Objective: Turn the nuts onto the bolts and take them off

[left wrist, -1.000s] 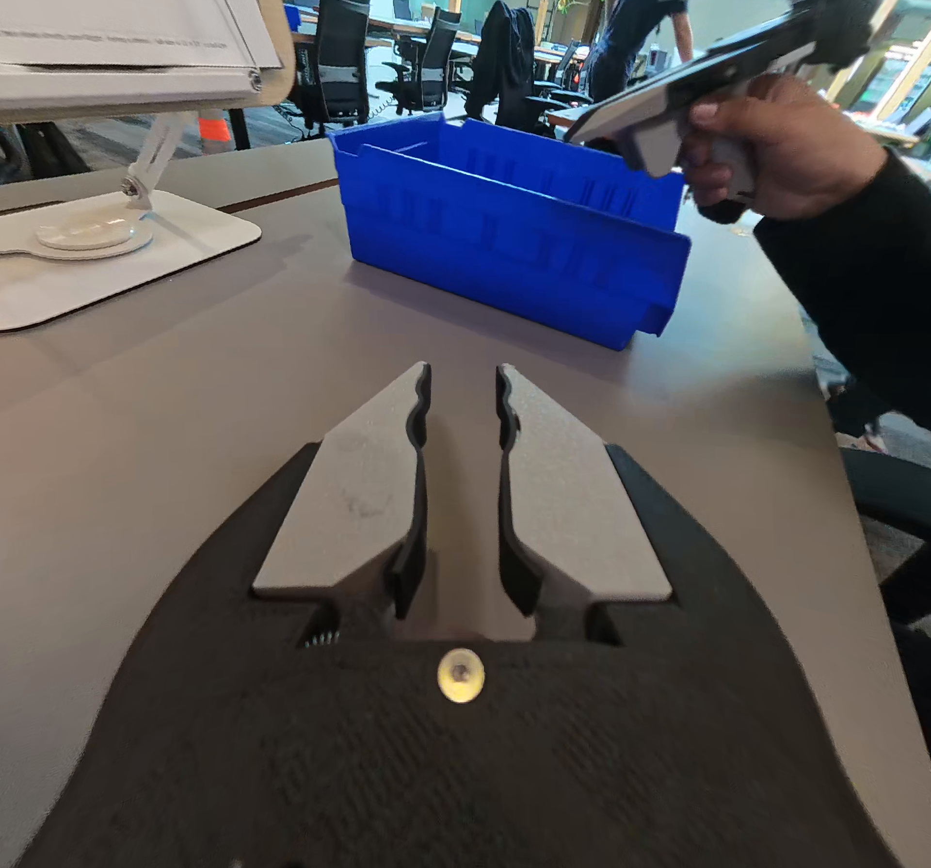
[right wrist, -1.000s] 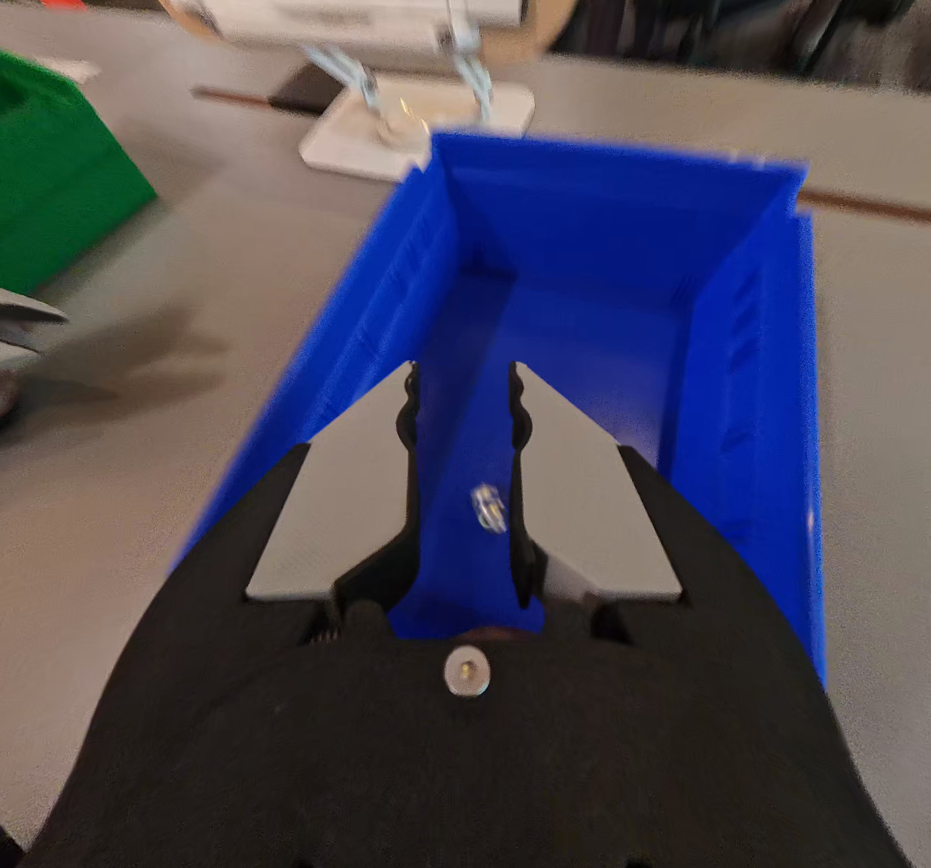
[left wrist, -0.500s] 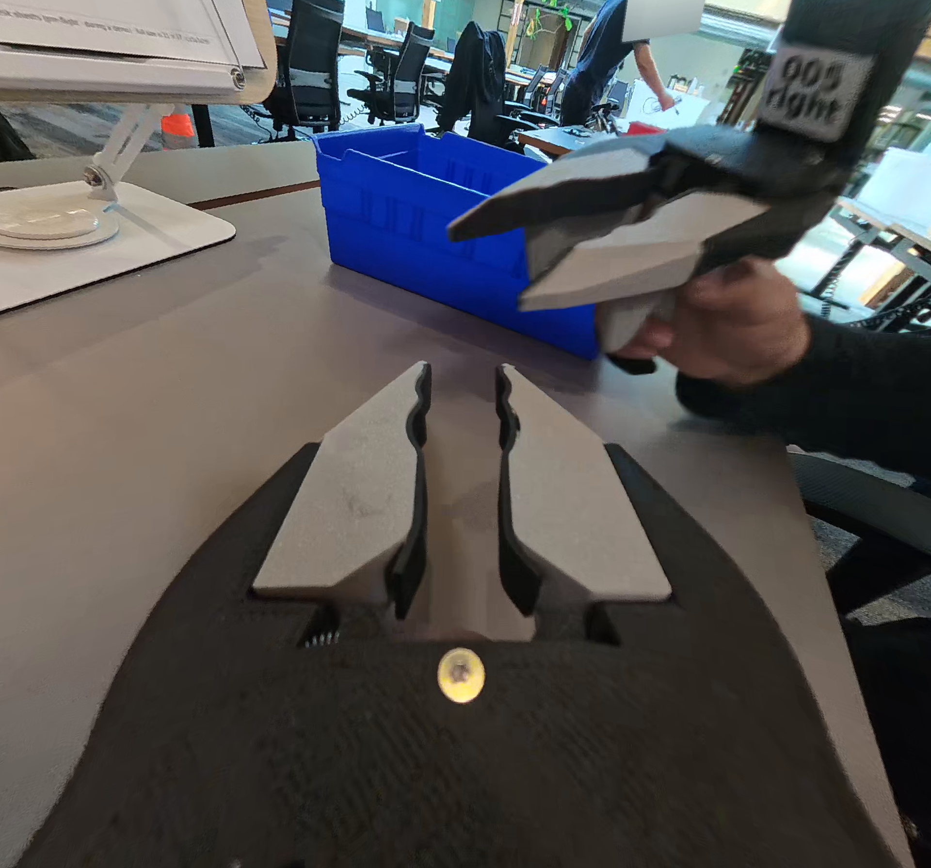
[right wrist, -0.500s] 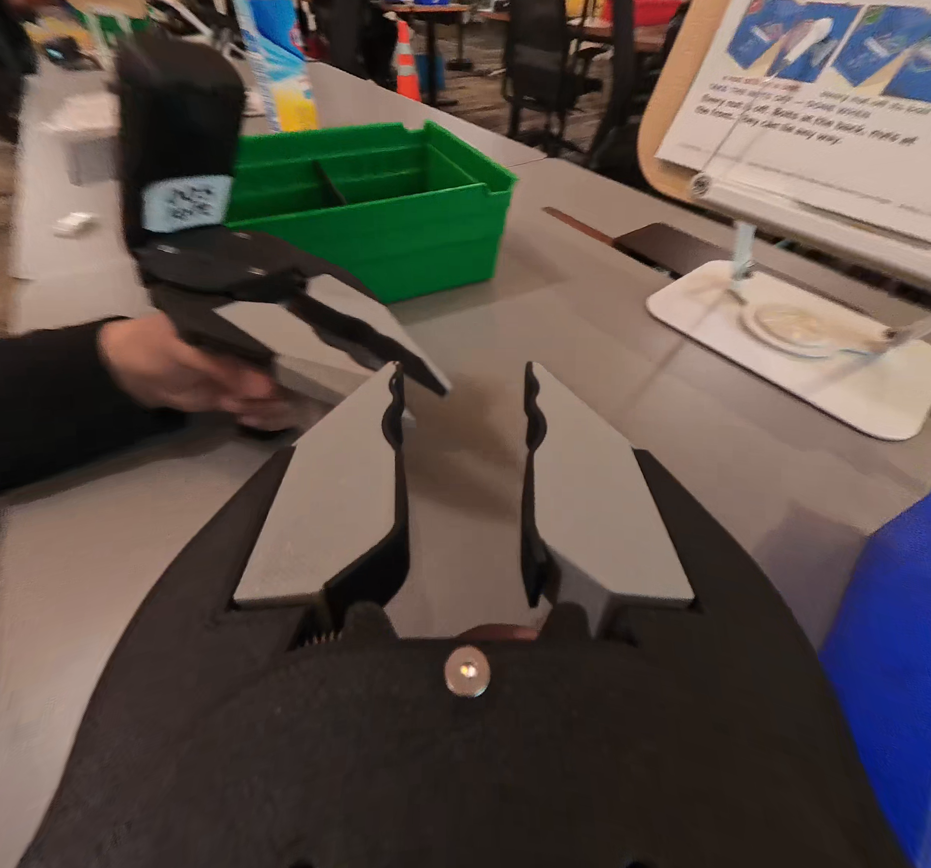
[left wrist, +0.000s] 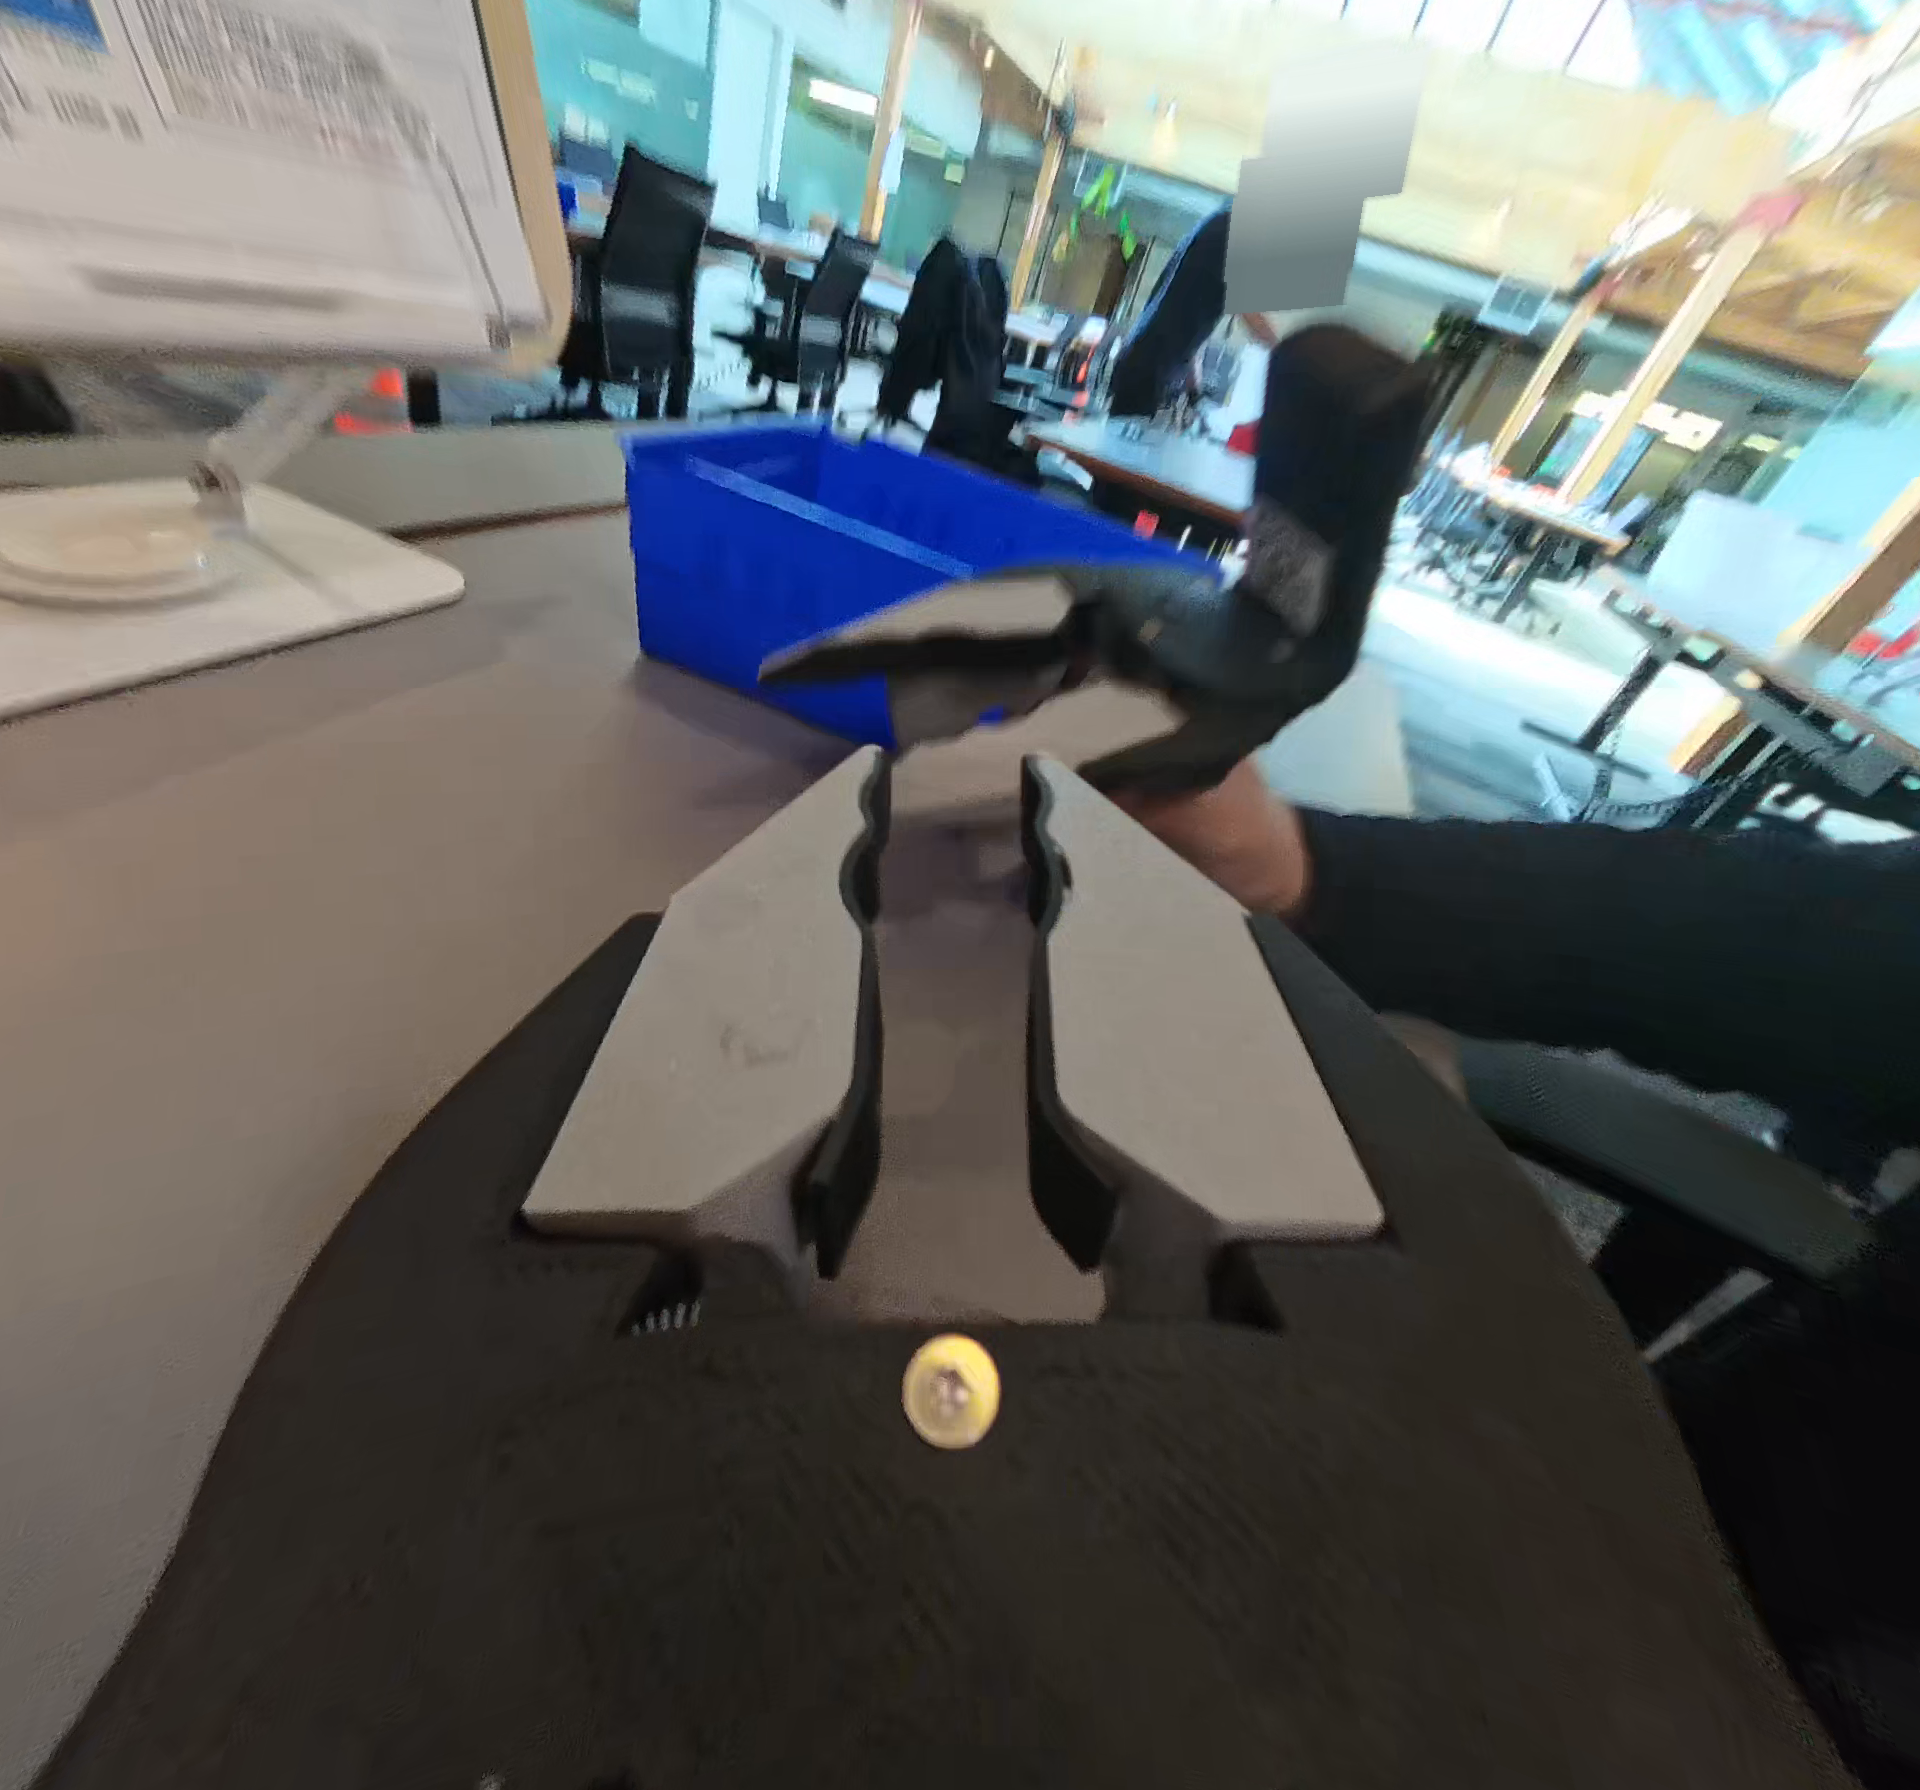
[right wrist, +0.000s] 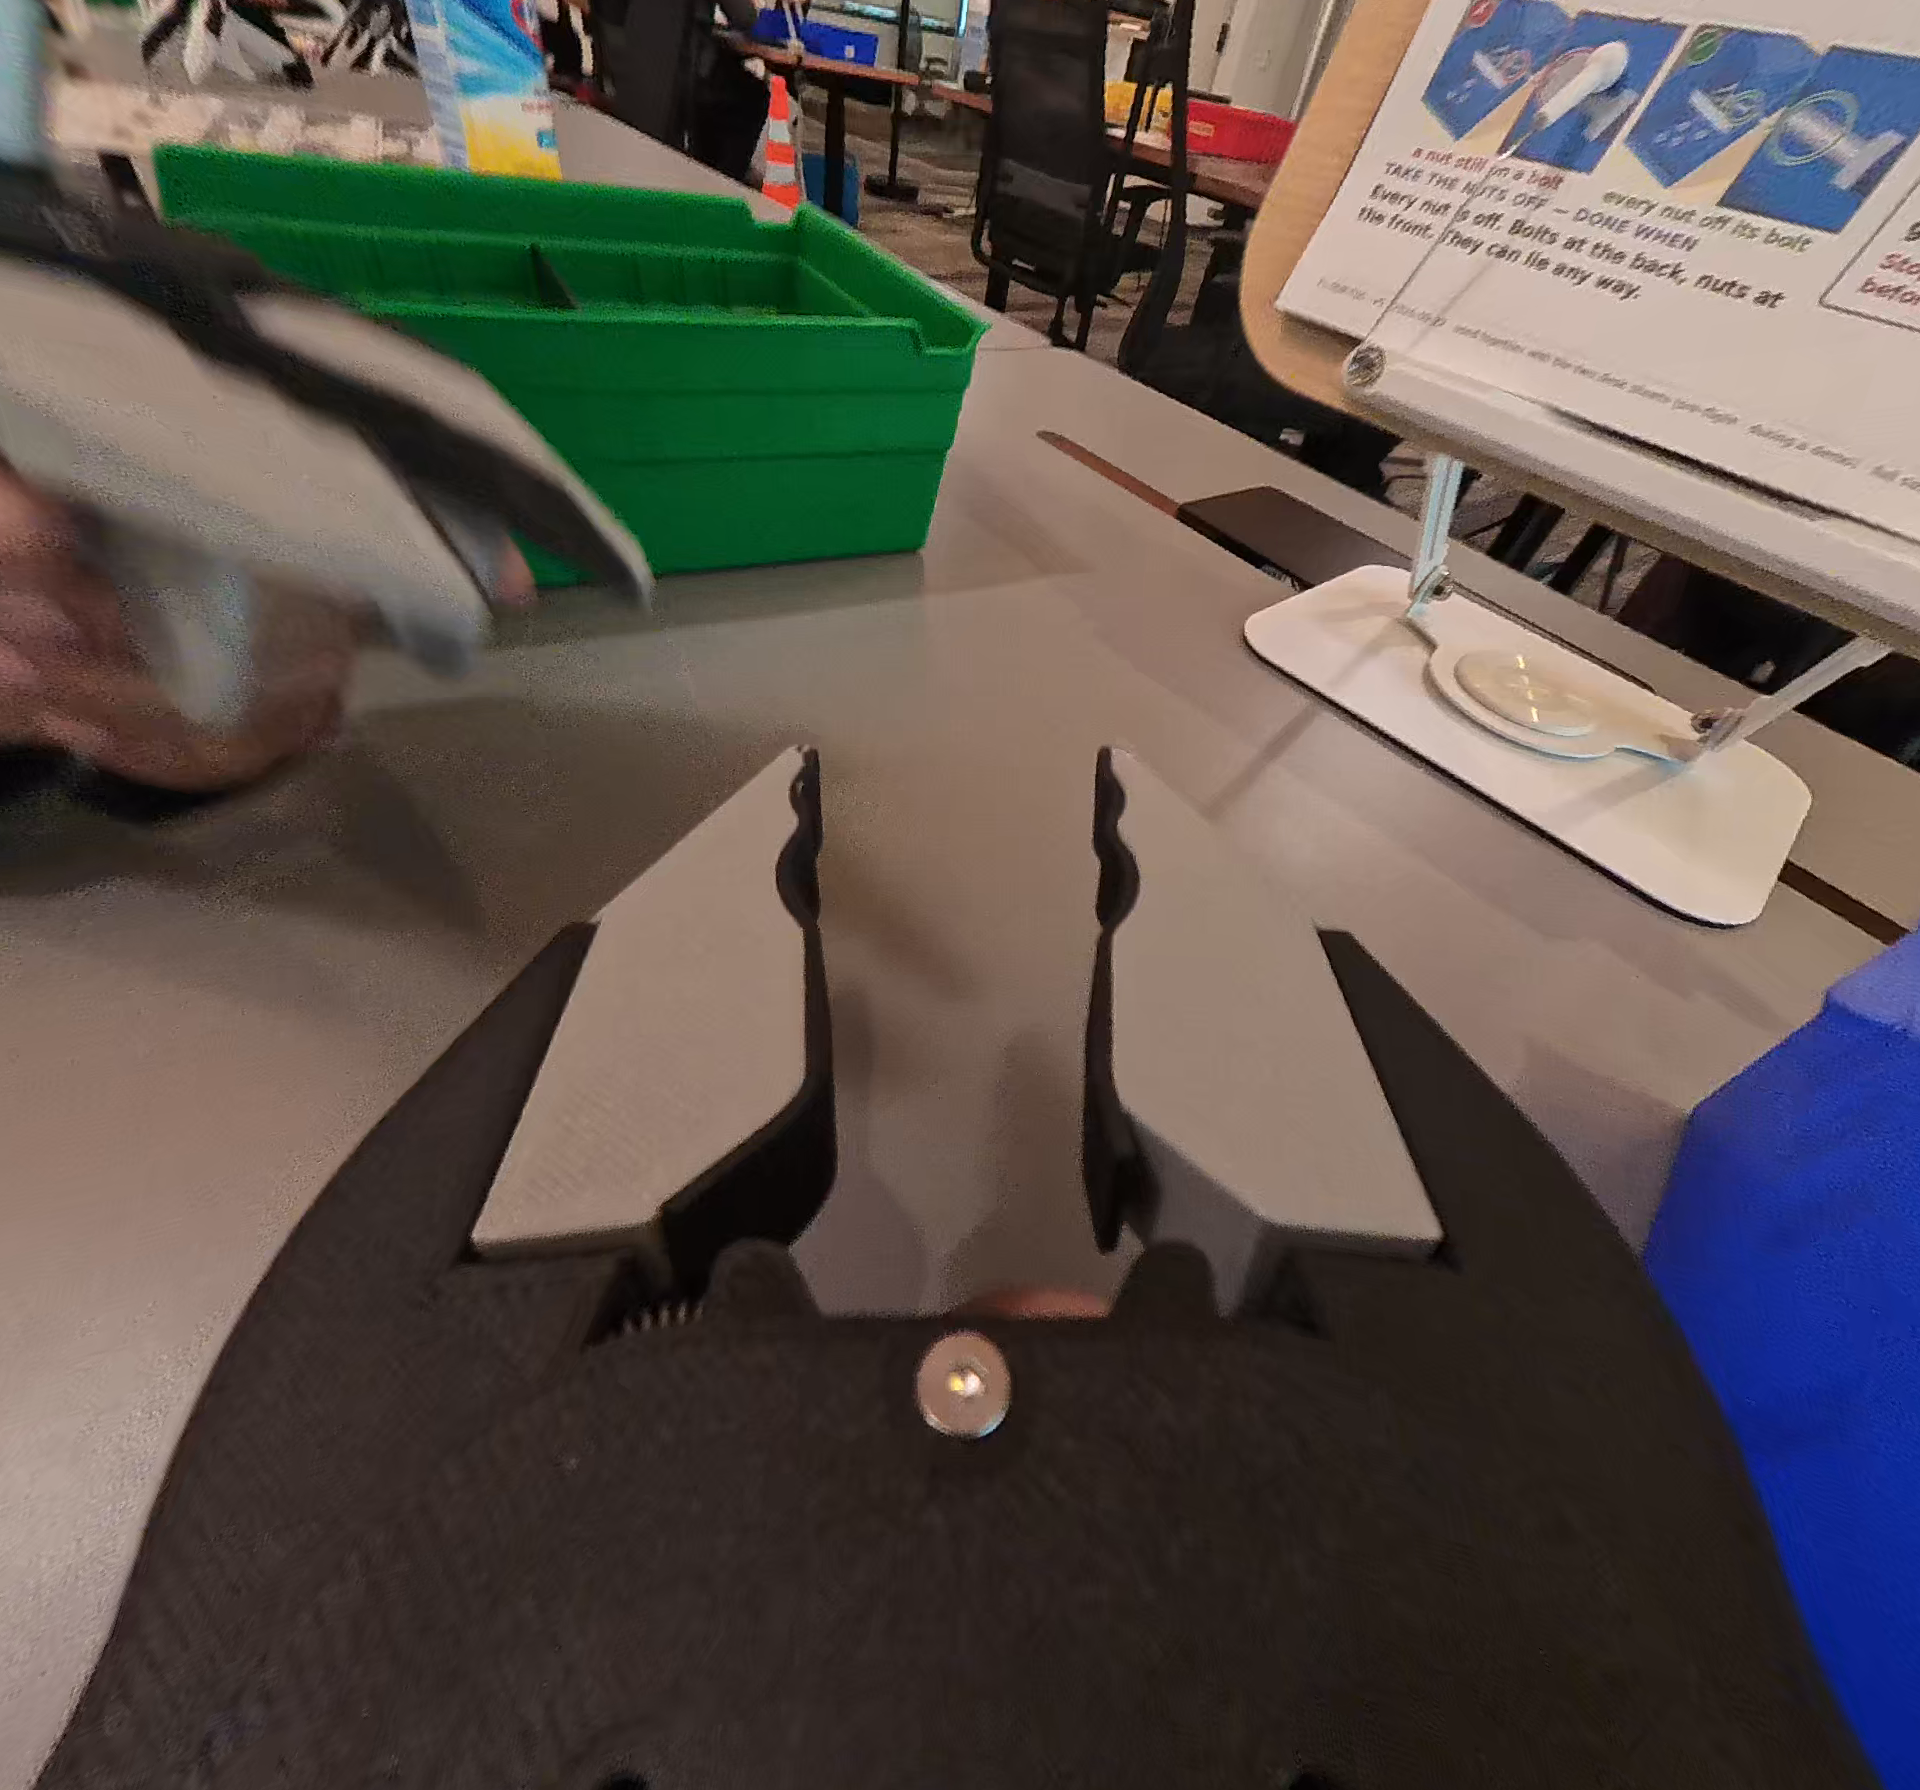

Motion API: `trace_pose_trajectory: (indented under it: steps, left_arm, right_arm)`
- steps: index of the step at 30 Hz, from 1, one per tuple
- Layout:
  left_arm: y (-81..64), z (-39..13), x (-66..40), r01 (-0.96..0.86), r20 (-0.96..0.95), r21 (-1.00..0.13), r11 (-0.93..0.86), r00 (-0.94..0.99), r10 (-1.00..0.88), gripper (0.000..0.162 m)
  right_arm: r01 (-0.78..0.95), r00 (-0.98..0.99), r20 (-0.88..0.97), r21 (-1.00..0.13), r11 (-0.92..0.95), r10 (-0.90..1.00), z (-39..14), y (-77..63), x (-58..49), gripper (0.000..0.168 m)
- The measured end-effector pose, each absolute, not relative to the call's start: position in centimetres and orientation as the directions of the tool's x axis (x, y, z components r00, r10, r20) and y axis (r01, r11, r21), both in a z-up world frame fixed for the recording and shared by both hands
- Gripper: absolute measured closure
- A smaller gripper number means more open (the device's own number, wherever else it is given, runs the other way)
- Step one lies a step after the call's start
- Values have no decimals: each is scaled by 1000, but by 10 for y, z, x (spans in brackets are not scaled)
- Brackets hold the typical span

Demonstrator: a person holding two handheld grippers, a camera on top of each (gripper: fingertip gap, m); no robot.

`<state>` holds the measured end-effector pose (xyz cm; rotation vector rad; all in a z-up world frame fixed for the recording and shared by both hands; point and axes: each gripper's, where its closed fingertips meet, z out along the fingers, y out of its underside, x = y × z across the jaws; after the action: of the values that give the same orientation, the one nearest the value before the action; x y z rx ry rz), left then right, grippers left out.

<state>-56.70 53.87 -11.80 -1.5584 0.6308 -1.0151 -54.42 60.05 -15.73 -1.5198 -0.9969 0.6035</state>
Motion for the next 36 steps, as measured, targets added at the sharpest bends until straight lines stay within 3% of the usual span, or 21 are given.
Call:
trace_pose_trajectory:
  steps: [4,7,10,13,17,21,32,36]
  left_arm:
    - [527,-59,-627,63,192,-979,-196,624,-757,142]
    - [535,-74,-701,-208,60,-912,-353,784,-618,139]
    - [536,-133,-799,-440,-127,-645,-625,868,-480,138]
    - [526,-183,-865,-432,-181,-397,-810,902,-392,137]
    - [520,-223,-897,-387,-195,-225,-894,917,-348,137]
    - [524,-235,-899,-346,-143,-191,-919,936,-322,146]
    - [516,-239,-910,-295,-109,-94,-951,952,-285,137]
    - [517,-242,-914,-282,-86,-63,-957,957,-276,148]
  right_arm:
    - [287,454,168,-957,35,875,-165,588,-554,118]
    - [305,438,182,-951,45,880,-168,584,-562,118]
    - [326,412,184,-944,44,892,-174,578,-567,119]
    - [323,406,196,-944,60,893,-171,575,-568,119]
    - [309,416,196,-949,65,888,-167,575,-566,120]
    - [291,433,183,-955,56,883,-164,578,-561,121]
    - [283,417,190,-956,71,889,-161,573,-564,122]
    - [280,414,196,-957,81,889,-159,571,-564,122]
